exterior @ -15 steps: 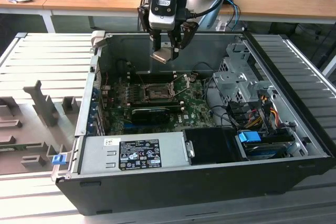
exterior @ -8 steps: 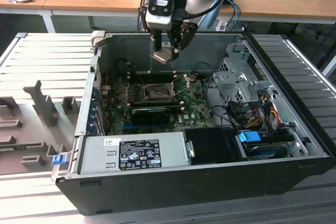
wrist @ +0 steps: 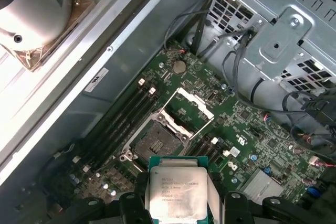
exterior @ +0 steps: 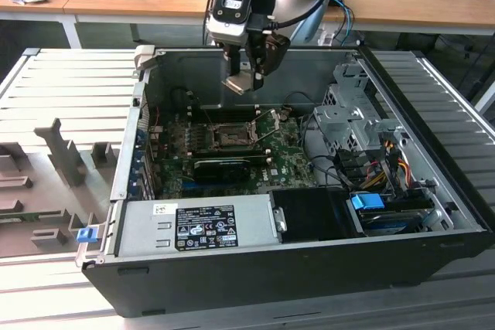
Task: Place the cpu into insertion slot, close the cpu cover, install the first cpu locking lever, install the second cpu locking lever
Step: 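Place the cpu into insertion slot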
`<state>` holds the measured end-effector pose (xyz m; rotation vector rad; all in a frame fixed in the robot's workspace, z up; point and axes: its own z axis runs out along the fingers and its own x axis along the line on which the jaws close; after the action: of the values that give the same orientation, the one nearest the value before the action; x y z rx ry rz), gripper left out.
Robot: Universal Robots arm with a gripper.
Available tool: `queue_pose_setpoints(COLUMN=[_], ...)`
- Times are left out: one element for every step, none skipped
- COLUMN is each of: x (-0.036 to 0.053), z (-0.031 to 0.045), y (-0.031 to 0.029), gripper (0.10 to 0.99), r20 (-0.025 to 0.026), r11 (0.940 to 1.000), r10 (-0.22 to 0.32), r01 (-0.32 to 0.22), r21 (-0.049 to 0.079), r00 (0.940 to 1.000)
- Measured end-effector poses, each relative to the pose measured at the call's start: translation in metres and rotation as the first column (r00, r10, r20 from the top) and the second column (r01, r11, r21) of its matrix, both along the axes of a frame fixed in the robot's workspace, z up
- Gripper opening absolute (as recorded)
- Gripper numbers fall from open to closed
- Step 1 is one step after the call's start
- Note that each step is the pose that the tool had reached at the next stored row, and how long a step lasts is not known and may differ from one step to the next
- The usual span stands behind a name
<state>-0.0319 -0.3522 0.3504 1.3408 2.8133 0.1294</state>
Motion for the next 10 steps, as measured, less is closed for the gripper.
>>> queue_pose_setpoints(x=[0.0000,0.0000,0.0000,0.0000,0.0000,0.0000,0.0000,0.0000,0.0000,0.0000], z=[-0.0001,-0.0002,-0.0003,-0.0005,-0.0006,-0.0006,-0.0007,-0.0008,-0.0009,-0.0011], y=[0.0000,0.0000,0.0000,0.0000,0.0000,0.0000,0.0000,0.0000,0.0000,0.0000], gripper=[0.529,0.529,0.529,0.529,0.529,0.529,0.529,0.529,0.529,0.529], r20=[0.0000,0.0000,0.0000,0.0000,0.0000,0.0000,0.0000,0.0001,0.0000,0.0001], r11=[0.9999,0.9998,0.9996,0.9992,0.9990,0.9987,0.9985,0.9981,0.9975,0.9964], r10=[-0.011,-0.020,-0.029,-0.039,-0.045,-0.050,-0.055,-0.062,-0.071,-0.084], r01=[0.011,0.020,0.029,0.039,0.045,0.050,0.055,0.062,0.071,0.084], r21=[0.000,0.000,0.000,0.000,0.000,0.000,0.000,0.000,-0.001,-0.001], r00=[0.9999,0.9998,0.9996,0.9992,0.9990,0.9987,0.9985,0.9981,0.9975,0.9964])
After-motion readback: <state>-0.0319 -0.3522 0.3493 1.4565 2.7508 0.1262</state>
